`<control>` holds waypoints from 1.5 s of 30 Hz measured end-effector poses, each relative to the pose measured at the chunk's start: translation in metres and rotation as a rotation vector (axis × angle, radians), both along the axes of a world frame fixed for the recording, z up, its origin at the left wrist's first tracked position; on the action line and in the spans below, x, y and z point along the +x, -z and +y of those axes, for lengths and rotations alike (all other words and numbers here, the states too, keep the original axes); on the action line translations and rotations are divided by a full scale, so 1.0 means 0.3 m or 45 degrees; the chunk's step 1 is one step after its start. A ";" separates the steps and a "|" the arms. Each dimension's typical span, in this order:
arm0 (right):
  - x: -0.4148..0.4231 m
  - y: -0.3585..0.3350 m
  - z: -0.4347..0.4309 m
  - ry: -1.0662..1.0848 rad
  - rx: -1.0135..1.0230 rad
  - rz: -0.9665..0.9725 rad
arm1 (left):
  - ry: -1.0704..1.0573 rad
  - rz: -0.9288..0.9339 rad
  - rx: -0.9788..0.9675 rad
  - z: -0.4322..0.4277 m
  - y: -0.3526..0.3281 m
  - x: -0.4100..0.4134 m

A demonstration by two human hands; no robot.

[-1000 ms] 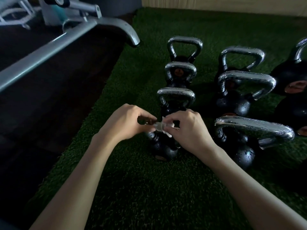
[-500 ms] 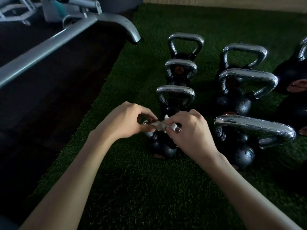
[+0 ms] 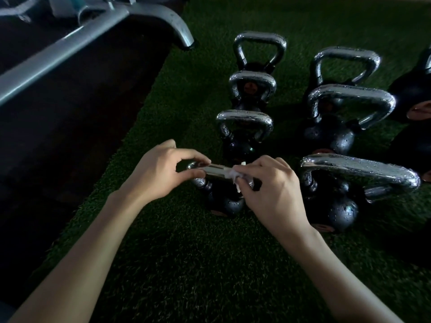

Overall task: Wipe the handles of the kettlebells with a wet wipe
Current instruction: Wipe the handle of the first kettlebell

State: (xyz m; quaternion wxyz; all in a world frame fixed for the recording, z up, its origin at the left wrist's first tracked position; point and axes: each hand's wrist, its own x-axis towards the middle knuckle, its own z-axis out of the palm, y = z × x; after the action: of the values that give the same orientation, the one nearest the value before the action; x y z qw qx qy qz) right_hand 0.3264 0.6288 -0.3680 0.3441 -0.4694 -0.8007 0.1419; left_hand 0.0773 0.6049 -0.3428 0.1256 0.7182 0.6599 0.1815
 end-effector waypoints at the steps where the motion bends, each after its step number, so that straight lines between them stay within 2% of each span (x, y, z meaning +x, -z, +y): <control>1: -0.001 0.000 0.001 0.006 0.002 0.021 | -0.007 -0.028 0.000 0.000 0.003 -0.001; 7: -0.059 0.002 0.014 -0.084 0.020 0.057 | 0.007 -0.021 0.006 0.003 0.002 -0.019; 13: -0.009 0.089 -0.013 0.044 0.000 0.293 | -0.062 -0.087 0.032 -0.026 0.032 -0.086; 19: -0.057 0.133 -0.022 -0.009 0.000 0.449 | -0.080 -0.168 0.065 -0.063 0.061 -0.132; 23: -0.065 0.210 -0.033 0.071 -0.238 0.634 | -0.090 -0.199 0.077 -0.073 0.072 -0.135; 28: -0.088 0.243 -0.026 0.137 -0.347 0.565 | -0.138 -0.233 0.049 -0.073 0.076 -0.145; 33: -0.035 0.159 -0.008 0.131 -0.405 0.523 | -0.124 -0.182 0.095 -0.061 0.067 -0.112; 40: 0.057 -0.039 -0.016 0.023 -0.771 1.045 | 0.143 0.188 0.241 -0.004 0.003 0.015; 43: 0.086 -0.062 -0.032 0.001 -1.011 1.230 | 0.132 0.141 0.087 0.011 -0.031 0.055; 45: 0.095 -0.063 -0.042 0.005 -1.126 1.256 | 0.138 -0.053 0.060 0.006 -0.045 0.087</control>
State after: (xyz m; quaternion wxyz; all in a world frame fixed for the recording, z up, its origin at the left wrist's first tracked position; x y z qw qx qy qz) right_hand 0.3550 0.6163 -0.3492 0.4456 -0.4479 -0.4147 0.6548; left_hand 0.1034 0.6066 -0.3294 0.1321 0.7517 0.6129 0.2047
